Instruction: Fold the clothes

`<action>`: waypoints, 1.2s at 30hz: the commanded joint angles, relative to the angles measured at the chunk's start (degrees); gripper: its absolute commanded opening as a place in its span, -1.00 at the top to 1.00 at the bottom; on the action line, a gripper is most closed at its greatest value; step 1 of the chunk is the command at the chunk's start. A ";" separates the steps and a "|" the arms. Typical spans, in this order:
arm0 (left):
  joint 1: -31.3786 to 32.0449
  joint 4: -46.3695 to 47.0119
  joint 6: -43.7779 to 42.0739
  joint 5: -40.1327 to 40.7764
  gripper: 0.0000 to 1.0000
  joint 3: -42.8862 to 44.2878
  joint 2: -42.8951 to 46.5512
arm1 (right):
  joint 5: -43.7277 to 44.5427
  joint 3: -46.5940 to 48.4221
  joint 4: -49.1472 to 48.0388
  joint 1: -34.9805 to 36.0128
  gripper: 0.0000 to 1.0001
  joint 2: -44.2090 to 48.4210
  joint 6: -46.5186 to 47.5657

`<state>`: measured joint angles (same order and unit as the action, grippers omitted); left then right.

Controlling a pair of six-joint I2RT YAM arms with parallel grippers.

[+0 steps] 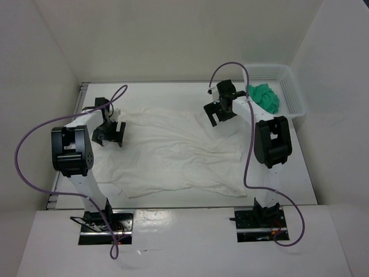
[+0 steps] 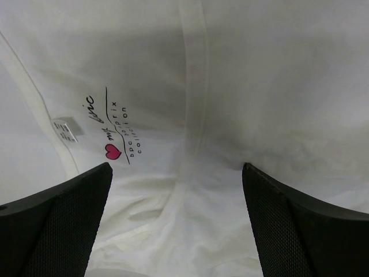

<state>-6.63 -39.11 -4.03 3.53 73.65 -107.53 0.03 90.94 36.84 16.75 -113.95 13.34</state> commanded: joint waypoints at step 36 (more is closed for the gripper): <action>0.13 -1.49 1.75 2.18 -0.98 17.06 -20.18 | -4.08 -11.30 6.84 0.02 -0.99 0.48 3.44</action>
<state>-6.96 -51.62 -2.79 1.28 91.11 -121.80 -4.27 82.52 39.07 15.31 -115.98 16.27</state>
